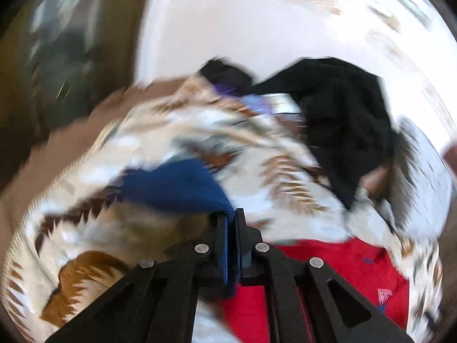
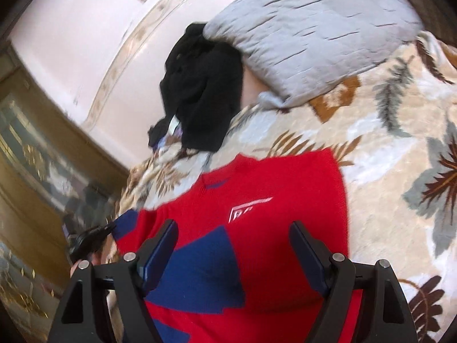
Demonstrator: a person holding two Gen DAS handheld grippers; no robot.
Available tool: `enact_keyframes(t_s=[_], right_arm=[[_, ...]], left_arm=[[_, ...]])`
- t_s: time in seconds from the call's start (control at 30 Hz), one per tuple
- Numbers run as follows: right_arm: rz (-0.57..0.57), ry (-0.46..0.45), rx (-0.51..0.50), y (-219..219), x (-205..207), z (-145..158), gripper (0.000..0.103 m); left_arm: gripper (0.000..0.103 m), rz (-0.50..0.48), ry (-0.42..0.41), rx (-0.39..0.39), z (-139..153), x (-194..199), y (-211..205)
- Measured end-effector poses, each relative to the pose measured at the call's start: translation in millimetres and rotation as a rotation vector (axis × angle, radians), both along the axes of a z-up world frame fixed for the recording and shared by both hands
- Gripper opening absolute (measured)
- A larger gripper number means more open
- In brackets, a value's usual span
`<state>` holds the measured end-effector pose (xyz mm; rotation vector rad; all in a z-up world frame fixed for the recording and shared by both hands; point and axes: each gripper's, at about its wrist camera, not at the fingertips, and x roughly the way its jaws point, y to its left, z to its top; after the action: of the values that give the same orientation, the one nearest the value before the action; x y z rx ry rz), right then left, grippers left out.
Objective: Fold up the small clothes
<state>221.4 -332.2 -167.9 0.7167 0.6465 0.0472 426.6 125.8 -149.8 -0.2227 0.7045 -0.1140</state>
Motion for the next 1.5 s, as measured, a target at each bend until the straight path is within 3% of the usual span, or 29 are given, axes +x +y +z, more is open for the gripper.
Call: enact_keyframes(t_s=[0.1, 0.2, 0.27, 0.33, 0.37, 0.43, 0.5, 0.57, 0.6, 0.63, 0.7, 0.8, 0.87, 0.93, 1.0, 1.13, 1.3, 1.43, 1.47, 1.5], right_arm=[[-0.040, -0.016, -0.014, -10.5, -5.7, 7.4, 0.083], [-0.077, -0.028, -0.010, -22.3, -10.7, 11.9, 0.083], [-0.103, -0.034, 0.007, -31.6, -14.6, 13.6, 0.083], [-0.116, -0.034, 0.016, -37.6, -17.7, 15.2, 0.083], [-0.115, -0.027, 0.013, -39.6, -18.3, 16.4, 0.083], [-0.096, -0.009, -0.001, -40.9, -18.5, 18.6, 0.083], [-0.076, -0.001, -0.008, -39.6, -19.9, 19.2, 0.083], [-0.040, 0.016, -0.010, -36.6, -19.1, 17.6, 0.083], [-0.023, 0.027, -0.014, -33.0, -18.2, 15.8, 0.085], [-0.006, 0.044, -0.023, -28.3, -15.6, 13.9, 0.085], [0.025, 0.060, -0.048, -17.0, -12.1, 10.9, 0.085], [0.123, 0.067, -0.099, 14.0, -5.0, 9.6, 0.085], [0.188, 0.062, -0.139, 39.6, 1.8, 9.1, 0.085], [0.244, 0.056, -0.193, 66.4, 10.1, 9.4, 0.085], [0.298, 0.061, -0.244, 95.6, 21.9, 7.0, 0.085], [0.369, 0.076, -0.343, 150.7, 51.8, 1.6, 0.085], [0.473, 0.153, -0.481, 210.1, 93.7, -19.0, 0.085], [0.418, 0.220, -0.564, 221.7, 124.2, -44.2, 0.084], [0.393, 0.235, -0.575, 217.5, 129.3, -49.6, 0.081], [0.375, 0.237, -0.571, 215.0, 131.0, -50.2, 0.061]], left_arm=[[0.004, -0.147, -0.078, 0.120, 28.2, -35.7, -61.7], [0.004, -0.332, -0.132, 0.211, 34.8, -85.9, -131.3], [0.005, -0.472, -0.145, 0.305, 24.5, -124.4, -183.3], [0.008, -0.597, -0.129, 0.454, -1.0, -166.0, -232.0], [0.008, -0.650, -0.112, 0.533, -17.0, -185.2, -250.1], [0.008, -0.691, -0.082, 0.596, -33.8, -208.0, -259.9], [0.008, -0.672, -0.043, 0.571, -34.8, -217.3, -247.9], [0.010, -0.604, -0.025, 0.482, -21.9, -213.6, -219.4], [0.026, -0.560, -0.029, 0.425, -13.1, -211.0, -201.1], [0.050, -0.501, -0.038, 0.347, -2.7, -206.8, -178.0], [0.064, -0.378, -0.064, 0.237, 10.6, -198.2, -140.0], [0.064, -0.187, -0.051, 0.190, 7.3, -174.7, -93.9], [0.063, -0.077, 0.025, 0.225, -11.5, -153.0, -74.6], [0.062, -0.026, 0.148, 0.161, -31.9, -128.4, -58.0], [0.059, 0.003, 0.206, 0.141, -41.8, -113.6, -51.1], [0.059, -0.017, 0.284, 0.254, -58.1, -106.0, -63.7], [0.059, -0.016, 0.324, 0.167, -62.8, -99.9, -51.1], [0.059, -0.012, 0.340, 0.159, -67.2, -96.7, -47.7], [0.059, -0.019, 0.340, 0.163, -67.7, -96.0, -48.5], [0.059, -0.026, 0.339, 0.168, -68.1, -97.0, -49.3]])
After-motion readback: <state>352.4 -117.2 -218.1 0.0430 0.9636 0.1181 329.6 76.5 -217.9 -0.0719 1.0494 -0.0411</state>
